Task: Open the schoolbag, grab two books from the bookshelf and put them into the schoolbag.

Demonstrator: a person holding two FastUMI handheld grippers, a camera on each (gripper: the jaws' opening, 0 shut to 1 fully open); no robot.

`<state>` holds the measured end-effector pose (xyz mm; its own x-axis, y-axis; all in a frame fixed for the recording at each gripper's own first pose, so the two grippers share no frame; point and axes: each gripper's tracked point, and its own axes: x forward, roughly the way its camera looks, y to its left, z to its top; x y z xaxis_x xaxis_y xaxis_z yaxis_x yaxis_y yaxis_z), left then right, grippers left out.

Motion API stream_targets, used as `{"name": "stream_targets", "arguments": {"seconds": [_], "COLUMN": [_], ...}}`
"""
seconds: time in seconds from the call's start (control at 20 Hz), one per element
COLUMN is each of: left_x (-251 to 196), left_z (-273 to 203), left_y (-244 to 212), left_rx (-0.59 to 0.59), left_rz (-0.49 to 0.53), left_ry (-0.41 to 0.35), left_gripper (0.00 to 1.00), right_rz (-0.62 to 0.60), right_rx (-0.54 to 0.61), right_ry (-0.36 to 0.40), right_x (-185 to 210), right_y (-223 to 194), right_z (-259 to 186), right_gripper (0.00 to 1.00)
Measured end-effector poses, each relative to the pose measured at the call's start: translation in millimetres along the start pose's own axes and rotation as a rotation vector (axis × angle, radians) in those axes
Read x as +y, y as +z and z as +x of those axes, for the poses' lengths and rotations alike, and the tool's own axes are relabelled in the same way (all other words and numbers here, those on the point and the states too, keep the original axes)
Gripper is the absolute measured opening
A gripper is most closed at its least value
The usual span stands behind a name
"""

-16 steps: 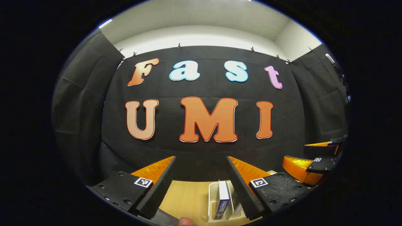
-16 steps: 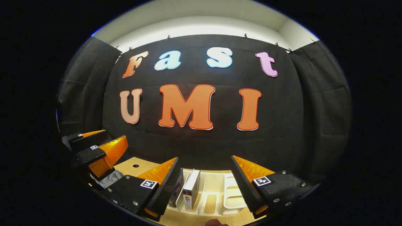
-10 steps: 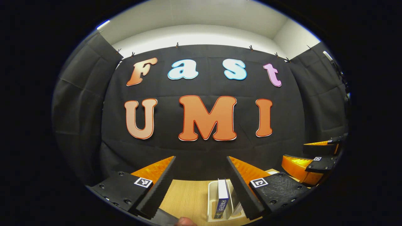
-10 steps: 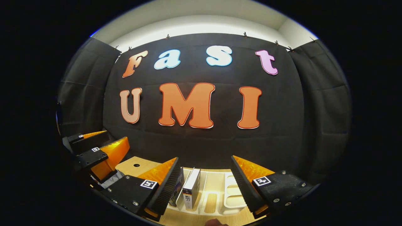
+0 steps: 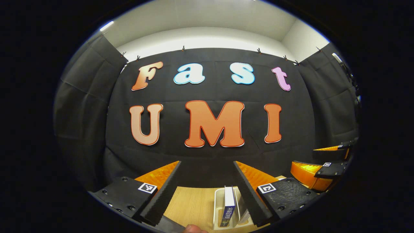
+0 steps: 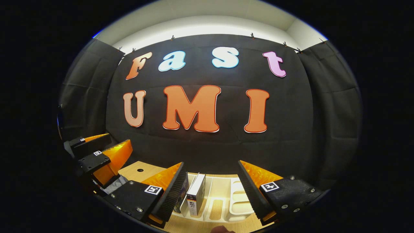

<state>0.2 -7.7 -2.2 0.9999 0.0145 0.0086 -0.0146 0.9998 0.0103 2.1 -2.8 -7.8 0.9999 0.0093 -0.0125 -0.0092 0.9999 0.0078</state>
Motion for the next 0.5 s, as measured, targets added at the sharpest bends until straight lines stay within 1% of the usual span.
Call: {"name": "stream_targets", "arguments": {"seconds": [0.3,0.5], "left_x": [4.3,11.2], "left_z": [-1.2,-0.5], "left_y": [-2.1,-4.5], "left_rx": [-0.003,0.002], "left_rz": [0.003,0.028], "left_ry": [0.016,0.032], "left_gripper": [0.97,0.97], "right_rz": [0.001,-0.002], "right_rx": [0.004,0.005], "right_ry": [0.008,0.016], "right_x": [-0.2,0.5], "right_y": [-1.8,-4.3], "right_z": [1.3,2.2], "right_gripper": [0.95,0.95]}}
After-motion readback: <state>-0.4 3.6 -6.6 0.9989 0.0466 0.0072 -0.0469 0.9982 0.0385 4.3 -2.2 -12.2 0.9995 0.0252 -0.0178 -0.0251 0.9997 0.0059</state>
